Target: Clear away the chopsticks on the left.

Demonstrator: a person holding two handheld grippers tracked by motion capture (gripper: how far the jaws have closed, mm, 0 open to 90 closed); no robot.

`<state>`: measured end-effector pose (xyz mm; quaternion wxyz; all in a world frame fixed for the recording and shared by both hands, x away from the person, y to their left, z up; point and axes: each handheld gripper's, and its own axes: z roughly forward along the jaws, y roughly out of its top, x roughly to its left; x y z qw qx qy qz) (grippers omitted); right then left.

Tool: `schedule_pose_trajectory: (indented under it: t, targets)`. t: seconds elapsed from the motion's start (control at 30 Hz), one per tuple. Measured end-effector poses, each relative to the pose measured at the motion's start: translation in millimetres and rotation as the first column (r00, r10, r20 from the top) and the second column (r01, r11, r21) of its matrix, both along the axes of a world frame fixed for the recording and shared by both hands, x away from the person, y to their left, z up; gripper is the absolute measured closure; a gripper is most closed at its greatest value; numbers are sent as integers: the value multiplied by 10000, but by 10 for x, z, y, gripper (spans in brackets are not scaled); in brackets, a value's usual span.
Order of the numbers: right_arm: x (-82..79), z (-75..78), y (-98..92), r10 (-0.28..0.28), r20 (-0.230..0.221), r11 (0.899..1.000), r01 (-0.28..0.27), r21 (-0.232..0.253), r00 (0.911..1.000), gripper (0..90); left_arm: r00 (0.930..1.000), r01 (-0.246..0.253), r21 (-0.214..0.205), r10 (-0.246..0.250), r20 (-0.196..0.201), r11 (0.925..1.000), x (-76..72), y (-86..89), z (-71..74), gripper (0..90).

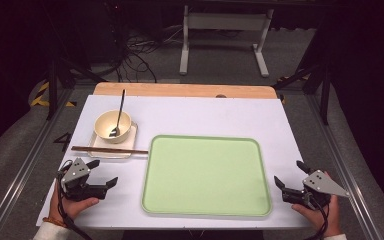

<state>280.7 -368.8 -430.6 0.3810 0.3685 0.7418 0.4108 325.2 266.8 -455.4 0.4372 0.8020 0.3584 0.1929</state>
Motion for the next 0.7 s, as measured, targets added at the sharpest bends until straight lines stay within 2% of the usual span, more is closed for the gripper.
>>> schedule_pose_trajectory:
  t: [0.07, 0.27, 0.43, 0.57, 0.63, 0.7]
  targets:
    - [-1, -8, 8, 5, -23, 10000, -5, -68, 10000, 123, 9998, 175, 201, -173, -98, 9996, 10, -29, -13, 114]
    - [28, -30, 10, 158, -230, 9999, -158, 4, 9996, 133, 9991, 340, 221, -335, -241, 9992, 21, -32, -33, 136]
    - [52, -39, 13, 287, -364, 9996, -284, 95, 9989, 140, 9991, 383, 376, -375, -215, 9986, 40, -6, -30, 168]
    - [61, -49, 13, 327, -463, 9994, -320, 142, 9984, 141, 9987, 489, 522, -482, -158, 9974, 67, 26, 8, 232]
    - [61, -53, 9, 341, -510, 9993, -332, 174, 9981, 142, 9987, 509, 744, -505, -76, 9959, 91, 41, 35, 269]
    - [64, -55, 7, 375, -526, 9991, -363, 221, 9979, 143, 9985, 543, 787, -539, -82, 9954, 124, 57, 62, 328]
